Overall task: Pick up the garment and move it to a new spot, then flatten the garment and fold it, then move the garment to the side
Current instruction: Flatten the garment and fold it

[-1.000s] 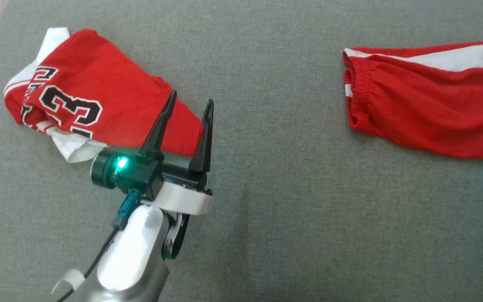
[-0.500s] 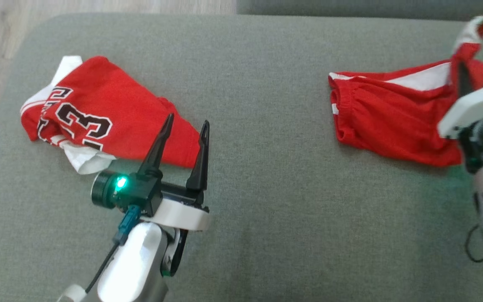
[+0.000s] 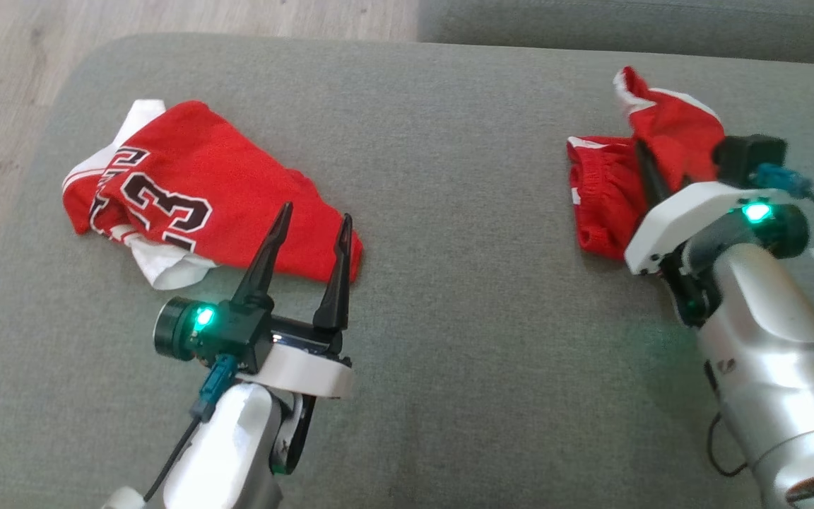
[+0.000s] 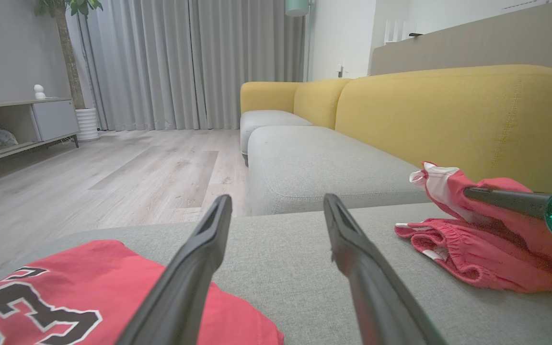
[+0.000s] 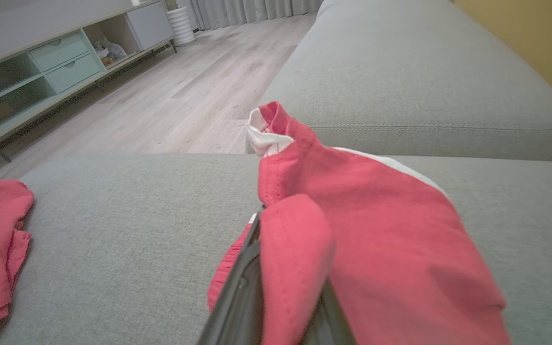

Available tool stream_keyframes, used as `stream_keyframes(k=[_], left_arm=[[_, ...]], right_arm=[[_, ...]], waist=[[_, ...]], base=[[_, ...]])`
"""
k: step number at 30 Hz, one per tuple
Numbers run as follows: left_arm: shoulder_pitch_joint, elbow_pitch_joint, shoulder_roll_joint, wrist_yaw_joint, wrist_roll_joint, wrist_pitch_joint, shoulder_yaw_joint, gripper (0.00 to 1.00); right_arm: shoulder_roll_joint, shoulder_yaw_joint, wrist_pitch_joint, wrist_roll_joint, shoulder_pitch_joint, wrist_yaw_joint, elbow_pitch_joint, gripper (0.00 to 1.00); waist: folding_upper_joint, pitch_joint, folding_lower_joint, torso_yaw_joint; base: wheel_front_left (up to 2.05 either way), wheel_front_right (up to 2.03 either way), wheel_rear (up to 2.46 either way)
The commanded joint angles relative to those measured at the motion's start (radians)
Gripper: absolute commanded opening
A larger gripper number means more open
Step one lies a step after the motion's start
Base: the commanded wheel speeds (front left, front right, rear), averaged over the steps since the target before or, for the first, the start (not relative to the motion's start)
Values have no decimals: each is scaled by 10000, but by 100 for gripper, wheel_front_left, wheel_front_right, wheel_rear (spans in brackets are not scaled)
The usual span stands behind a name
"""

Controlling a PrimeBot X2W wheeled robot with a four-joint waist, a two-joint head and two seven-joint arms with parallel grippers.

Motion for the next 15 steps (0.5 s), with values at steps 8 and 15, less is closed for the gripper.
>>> stream_keyframes(k=[8,15], left_arm=[[-179,-348,125,41,-51,-51,229,100],[-195,-284,153,98,-99,-51,259,100]], right_arm=[[489,640,-44,-111,-35,-9,354,0],[841,1370,-671,11,0,-9,491,100]], waist=[[0,179,0,248],[0,80,0,-38]], base=[[0,0,0],[0,0,0]])
